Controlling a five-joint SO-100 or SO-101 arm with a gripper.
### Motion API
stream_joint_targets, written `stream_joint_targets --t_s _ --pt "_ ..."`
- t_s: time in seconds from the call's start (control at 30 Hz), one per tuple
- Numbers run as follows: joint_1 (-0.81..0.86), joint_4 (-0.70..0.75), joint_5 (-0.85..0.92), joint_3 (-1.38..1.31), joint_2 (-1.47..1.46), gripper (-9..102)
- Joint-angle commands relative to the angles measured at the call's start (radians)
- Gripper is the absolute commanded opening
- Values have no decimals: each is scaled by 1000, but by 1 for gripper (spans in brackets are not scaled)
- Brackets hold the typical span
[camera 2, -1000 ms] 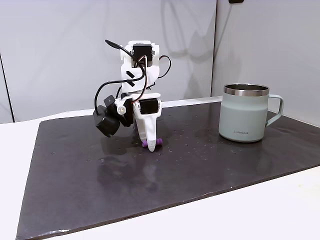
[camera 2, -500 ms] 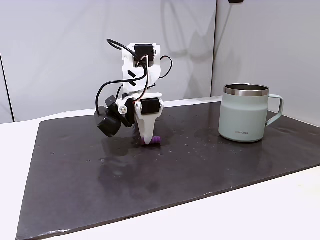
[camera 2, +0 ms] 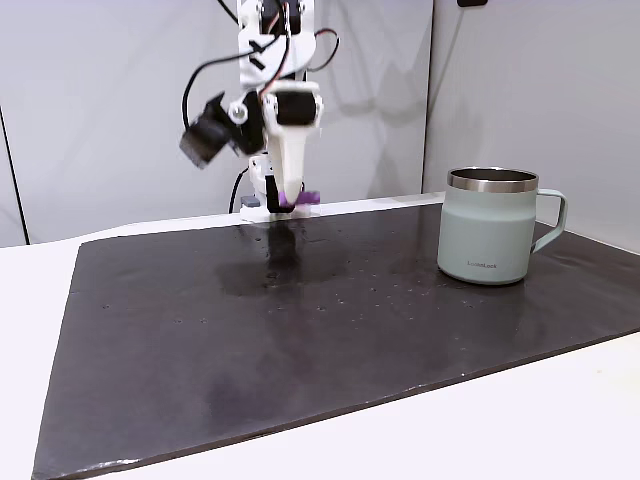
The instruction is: Grasp a pengrip and put it in the cup.
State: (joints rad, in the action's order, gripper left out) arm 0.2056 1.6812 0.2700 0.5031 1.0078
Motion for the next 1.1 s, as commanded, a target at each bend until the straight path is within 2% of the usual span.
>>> stream_joint_targets --t_s 0.0,0.33,0.8,1.07 --pt "-2 11 31 28 241 0" --pt "-87 9 34 41 330 0" --pt "-460 9 -218 -120 227 0" --pt "-584 0 -325 -230 98 0"
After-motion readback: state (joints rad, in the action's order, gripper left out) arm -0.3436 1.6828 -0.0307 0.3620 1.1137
